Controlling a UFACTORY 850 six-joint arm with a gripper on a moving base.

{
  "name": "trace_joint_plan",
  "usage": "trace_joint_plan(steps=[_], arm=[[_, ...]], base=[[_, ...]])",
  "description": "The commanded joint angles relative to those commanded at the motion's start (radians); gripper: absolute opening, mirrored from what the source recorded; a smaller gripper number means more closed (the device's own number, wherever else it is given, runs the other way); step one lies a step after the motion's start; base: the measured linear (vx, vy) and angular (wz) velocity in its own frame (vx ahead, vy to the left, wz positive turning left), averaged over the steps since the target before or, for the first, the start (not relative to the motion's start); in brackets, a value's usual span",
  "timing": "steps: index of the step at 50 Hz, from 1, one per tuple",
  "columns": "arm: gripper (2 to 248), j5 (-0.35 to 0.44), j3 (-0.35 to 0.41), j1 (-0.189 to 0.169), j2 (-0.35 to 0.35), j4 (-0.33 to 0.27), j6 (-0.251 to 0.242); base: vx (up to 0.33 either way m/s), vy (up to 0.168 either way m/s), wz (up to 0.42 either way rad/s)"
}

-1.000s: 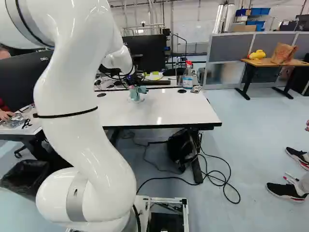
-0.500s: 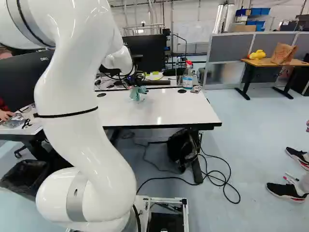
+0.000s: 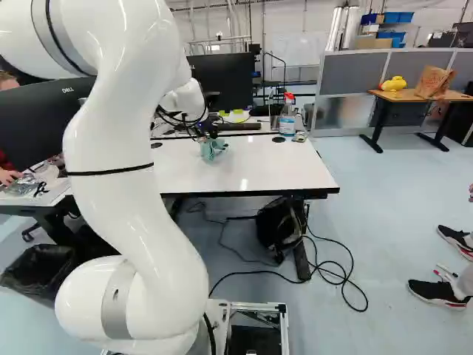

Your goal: Clean the table with the green towel

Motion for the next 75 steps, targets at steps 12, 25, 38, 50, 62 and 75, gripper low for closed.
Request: trace_joint_plan(steps=[12,25,38,50,62,75], arm=[[53,0.0,-0.005,0.0,-0.029,0.0,0.0],[53,0.0,-0.013,0.0,-0.062,0.0,0.0],[53,0.0,-0.018,0.0,-0.082,0.0,0.0],[53,0.0,-0.018,0.0,-0.082,0.0,0.0],[53,-0.015,-0.018,0.0,-0.082,0.0,0.0],[53,-0.04,-0.018,0.0,-0.082,0.0,0.0]], base=[[0.0,0.0,0.0],[0.0,0.0,0.0],[0.0,0.0,0.0],[0.0,0.0,0.0],[0.0,0.0,0.0],[0.0,0.0,0.0]])
